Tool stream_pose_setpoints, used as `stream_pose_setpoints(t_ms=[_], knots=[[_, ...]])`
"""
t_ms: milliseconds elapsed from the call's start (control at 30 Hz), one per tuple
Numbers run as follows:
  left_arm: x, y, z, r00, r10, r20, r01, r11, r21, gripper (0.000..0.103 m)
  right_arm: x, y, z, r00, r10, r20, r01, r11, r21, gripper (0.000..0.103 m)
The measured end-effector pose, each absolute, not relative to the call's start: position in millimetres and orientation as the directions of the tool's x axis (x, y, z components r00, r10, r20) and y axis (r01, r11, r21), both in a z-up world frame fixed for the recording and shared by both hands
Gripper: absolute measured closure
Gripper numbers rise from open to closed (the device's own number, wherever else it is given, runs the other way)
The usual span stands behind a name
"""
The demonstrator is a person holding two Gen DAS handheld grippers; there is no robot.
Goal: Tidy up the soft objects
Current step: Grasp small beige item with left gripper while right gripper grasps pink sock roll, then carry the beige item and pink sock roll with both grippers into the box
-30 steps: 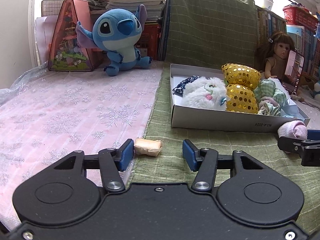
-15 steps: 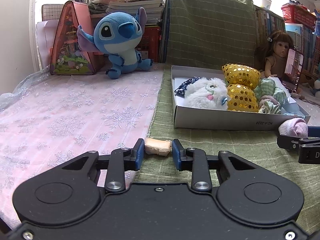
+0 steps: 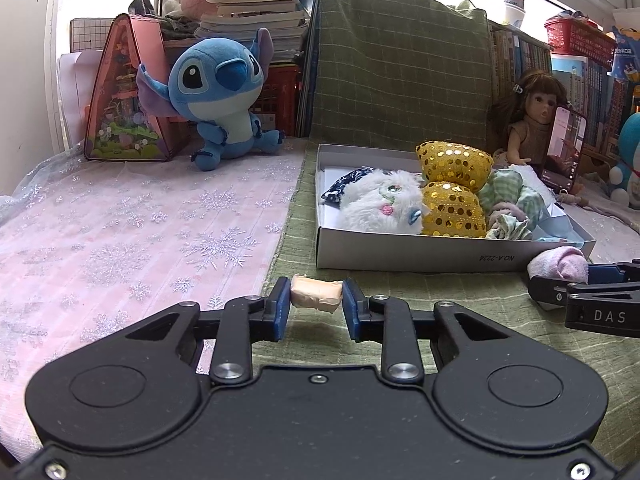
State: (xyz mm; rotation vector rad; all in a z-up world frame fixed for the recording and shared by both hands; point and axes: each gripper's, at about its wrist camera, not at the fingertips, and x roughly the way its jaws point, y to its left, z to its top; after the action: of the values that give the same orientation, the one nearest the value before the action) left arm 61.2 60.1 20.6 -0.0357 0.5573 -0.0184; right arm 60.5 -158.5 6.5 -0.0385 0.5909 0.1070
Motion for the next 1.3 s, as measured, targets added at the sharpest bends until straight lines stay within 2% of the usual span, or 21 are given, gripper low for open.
stream_pose_setpoints(t_ms=[267, 900, 1300], knots=[[59, 49, 26, 0.852, -0.065, -0.519, 0.05, 0.998, -0.044, 0.077, 57, -158, 8, 0.828, 0.089, -0.553, -0.108, 0.994, -0.002, 0.04], [71, 17, 47, 0.848, -0.163, -0.504, 0.148, 0.987, -0.069, 0.077, 47, -152, 31, 0.856, 0.119, -0.504, -0.132, 0.991, 0.009, 0.041], [89, 12, 61, 0.854, -0.183, -0.487, 0.157, 0.983, -0.093, 0.077, 51, -148, 47, 0.869, 0.138, -0.475, -0.152, 0.988, 0.008, 0.041]])
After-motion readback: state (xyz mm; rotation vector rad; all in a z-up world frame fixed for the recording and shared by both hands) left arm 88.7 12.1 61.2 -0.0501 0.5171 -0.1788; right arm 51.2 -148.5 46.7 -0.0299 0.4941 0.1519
